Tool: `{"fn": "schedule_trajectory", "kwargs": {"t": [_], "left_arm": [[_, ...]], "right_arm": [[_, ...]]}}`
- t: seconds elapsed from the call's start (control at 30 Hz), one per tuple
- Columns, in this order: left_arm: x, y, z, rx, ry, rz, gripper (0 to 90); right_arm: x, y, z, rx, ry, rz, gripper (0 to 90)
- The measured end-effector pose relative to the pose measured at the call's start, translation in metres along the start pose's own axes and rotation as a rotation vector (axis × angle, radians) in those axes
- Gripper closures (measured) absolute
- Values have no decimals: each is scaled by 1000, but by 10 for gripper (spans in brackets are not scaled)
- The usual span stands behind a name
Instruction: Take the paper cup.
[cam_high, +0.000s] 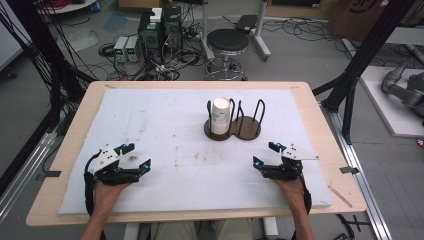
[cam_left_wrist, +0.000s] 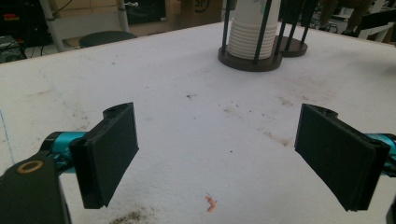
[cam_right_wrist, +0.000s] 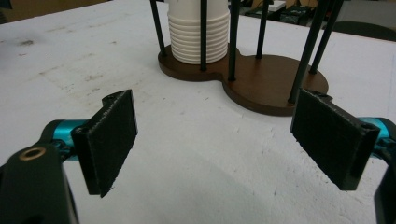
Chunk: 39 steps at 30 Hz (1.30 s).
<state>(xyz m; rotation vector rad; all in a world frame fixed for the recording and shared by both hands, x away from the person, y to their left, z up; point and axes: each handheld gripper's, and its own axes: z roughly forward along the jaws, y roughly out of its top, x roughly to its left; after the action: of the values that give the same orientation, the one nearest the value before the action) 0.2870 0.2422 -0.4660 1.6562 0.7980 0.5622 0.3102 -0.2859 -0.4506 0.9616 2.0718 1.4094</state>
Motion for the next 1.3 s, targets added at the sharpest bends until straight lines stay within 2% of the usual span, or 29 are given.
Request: {"fn": "schedule_trajectory", "kwargs": {"t": [0.2, 0.77, 0.83, 0.87, 0.97, 1.03, 1.07, 1.1, 1.13, 1.17, 1.27, 1.3], "left_arm": [[0, 0, 0, 2, 1, 1, 132], [0, 0, 1, 7, 4, 1, 132], [0, 0, 1, 6, 3, 3, 132], [0, 0, 1, 6, 5, 4, 132], [0, 0, 1, 8, 4, 4, 132], [0, 0, 1, 9, 4, 1, 132], [0, 1, 1, 12, 5, -1, 132], [0, 1, 1, 12, 5, -1, 132], [0, 1, 2, 14, 5, -3, 132], [0, 1, 2, 14, 5, -3, 132], [0, 1, 2, 16, 7, -3, 132], [0, 1, 2, 16, 7, -3, 132]], "right_arm": [[-1, 0, -1, -6, 11, 18, 150], [-2, -1, -3, -32, 23, 8, 150], [-2, -2, -4, -45, 27, 13, 150], [-4, -3, -6, -63, 36, 36, 150], [-9, -1, -7, -50, 46, 62, 150], [-12, 3, -11, -51, 39, 63, 150], [-14, 8, -16, -76, 29, 60, 150], [-14, 8, -16, -76, 29, 60, 150], [-16, 17, -21, -88, 22, 54, 150], [-16, 17, -21, -88, 22, 54, 150], [-22, 36, -25, -88, 32, 38, 150], [-22, 36, -25, -88, 32, 38, 150]]}}
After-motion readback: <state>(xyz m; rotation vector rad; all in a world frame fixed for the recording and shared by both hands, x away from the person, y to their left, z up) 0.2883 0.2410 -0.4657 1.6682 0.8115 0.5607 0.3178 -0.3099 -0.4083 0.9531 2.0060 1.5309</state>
